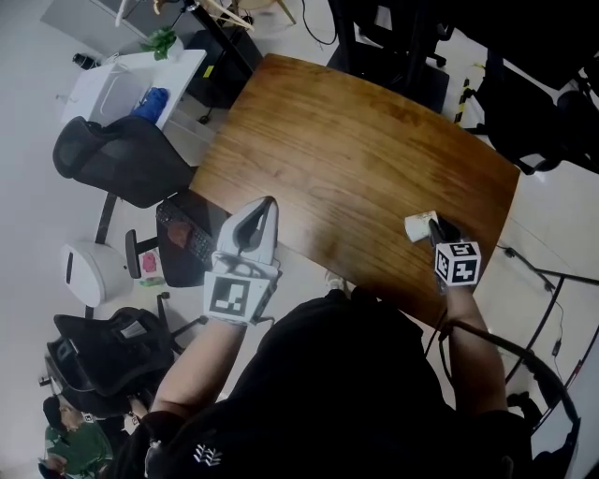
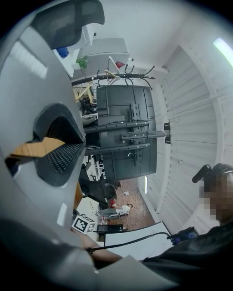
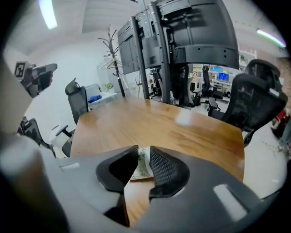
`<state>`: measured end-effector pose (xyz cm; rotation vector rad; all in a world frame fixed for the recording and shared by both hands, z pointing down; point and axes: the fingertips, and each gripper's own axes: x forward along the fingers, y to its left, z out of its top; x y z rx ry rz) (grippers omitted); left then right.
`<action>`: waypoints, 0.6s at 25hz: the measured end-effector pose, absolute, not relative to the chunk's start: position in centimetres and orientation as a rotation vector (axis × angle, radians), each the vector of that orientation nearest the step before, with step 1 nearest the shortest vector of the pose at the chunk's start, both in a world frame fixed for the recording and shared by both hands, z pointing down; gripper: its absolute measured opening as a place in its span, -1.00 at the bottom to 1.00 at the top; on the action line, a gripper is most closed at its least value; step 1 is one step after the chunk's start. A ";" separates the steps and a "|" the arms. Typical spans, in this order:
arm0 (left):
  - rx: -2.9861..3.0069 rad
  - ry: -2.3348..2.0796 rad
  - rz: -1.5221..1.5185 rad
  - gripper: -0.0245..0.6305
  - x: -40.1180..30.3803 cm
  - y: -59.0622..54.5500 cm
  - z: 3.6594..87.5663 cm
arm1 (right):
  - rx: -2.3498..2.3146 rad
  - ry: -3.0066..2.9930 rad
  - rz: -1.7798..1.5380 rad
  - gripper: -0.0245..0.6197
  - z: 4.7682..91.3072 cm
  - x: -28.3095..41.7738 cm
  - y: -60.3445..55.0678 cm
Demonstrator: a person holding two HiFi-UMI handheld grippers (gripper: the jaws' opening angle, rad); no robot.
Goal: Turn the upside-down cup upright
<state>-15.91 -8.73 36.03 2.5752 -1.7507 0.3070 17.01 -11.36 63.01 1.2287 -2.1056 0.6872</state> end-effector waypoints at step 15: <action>2.596 -1.694 0.284 -0.93 -15.5 -8.3 36.7 | 1.047 -2.136 0.414 -0.85 61.8 10.7 -7.9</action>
